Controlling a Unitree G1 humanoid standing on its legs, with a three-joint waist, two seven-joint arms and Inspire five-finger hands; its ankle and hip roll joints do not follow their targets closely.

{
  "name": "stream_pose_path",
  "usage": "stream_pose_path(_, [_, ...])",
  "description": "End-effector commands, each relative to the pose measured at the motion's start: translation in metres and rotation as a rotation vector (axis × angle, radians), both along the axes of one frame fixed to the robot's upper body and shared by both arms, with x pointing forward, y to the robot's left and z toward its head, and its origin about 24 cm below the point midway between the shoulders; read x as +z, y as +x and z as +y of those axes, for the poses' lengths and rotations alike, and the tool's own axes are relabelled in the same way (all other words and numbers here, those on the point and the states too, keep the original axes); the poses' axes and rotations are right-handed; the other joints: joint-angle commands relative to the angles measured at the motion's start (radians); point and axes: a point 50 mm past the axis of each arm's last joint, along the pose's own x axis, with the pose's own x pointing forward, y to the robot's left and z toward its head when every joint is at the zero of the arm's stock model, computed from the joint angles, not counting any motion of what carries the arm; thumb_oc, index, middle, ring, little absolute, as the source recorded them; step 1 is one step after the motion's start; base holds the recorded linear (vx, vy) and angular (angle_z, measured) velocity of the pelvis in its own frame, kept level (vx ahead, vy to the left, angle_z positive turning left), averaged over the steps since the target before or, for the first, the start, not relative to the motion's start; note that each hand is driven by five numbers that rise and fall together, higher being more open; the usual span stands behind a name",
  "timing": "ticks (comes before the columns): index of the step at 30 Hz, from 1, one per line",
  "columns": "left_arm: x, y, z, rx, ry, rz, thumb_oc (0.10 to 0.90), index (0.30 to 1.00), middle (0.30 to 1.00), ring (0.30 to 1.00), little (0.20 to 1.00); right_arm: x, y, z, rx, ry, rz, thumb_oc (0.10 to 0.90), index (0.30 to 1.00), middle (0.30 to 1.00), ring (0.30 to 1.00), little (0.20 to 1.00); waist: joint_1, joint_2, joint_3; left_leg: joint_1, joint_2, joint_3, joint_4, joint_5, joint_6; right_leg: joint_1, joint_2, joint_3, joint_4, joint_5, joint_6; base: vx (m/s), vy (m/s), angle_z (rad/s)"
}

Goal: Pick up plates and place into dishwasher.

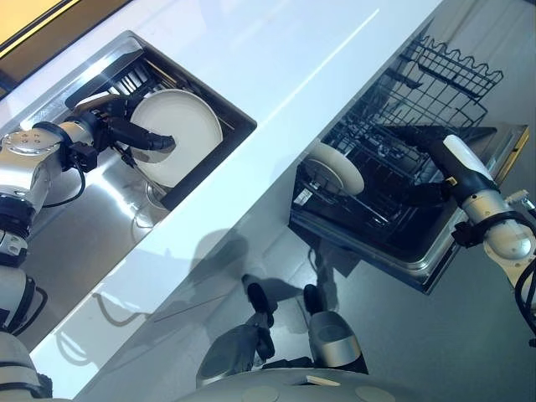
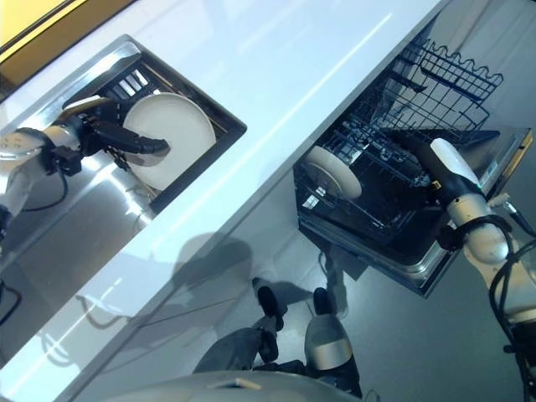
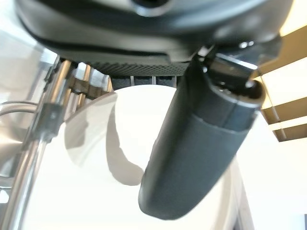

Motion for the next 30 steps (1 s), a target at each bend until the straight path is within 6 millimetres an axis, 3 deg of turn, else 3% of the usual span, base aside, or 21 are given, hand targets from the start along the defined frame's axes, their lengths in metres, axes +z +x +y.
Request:
stream_pose_path(1, [-0.006,0.004,-0.026,-0.190,-0.105,0.014,0.100,0.300,0.300,0.300,0.200,0.044,0.005,0.015,0.093,-0.036,-0.228,0.800,0.900,0.900,0.900,0.900,0.017,0.006,-0.128,0.087,-0.008,0.028,0.031,-0.150,-0.035,-0.107,0.059,-0.017,0.116,-0.025,0.055,0.00,0.000,0.00])
stream_pose_path(11, [-0.009,-0.002,-0.016,-0.183,-0.176,0.004,0.100,0.300,0.300,0.300,0.200,0.044,0.003,0.011,0.081,-0.029,-0.238,0.800,0.900,0.900,0.900,0.900,0.025,0.002,-0.142,0.096,-0.004,0.027,0.035,-0.154,-0.036,-0.095,0.064,-0.024,0.117,-0.033,0.051,0.00,0.000,0.00])
stream_pose_path(21, [-0.012,-0.011,0.007,-0.082,-0.310,-0.093,0.100,0.300,0.300,0.300,0.200,0.041,-0.002,0.003,0.061,-0.028,-0.239,0.800,0.900,0.900,0.900,0.900,0.033,-0.004,-0.161,0.104,-0.002,0.019,0.038,-0.157,-0.036,-0.083,0.071,-0.027,0.119,-0.043,0.042,0.00,0.000,0.00])
stream_pose_path(30, [-0.032,-0.022,0.033,0.117,-0.573,-0.157,0.100,0.300,0.300,0.300,0.200,0.036,-0.003,0.003,0.081,-0.034,-0.235,0.800,0.900,0.900,0.900,0.900,0.038,-0.013,-0.180,0.109,-0.003,0.007,0.033,-0.156,-0.039,-0.076,0.075,-0.026,0.118,-0.050,0.036,0.00,0.000,0.00])
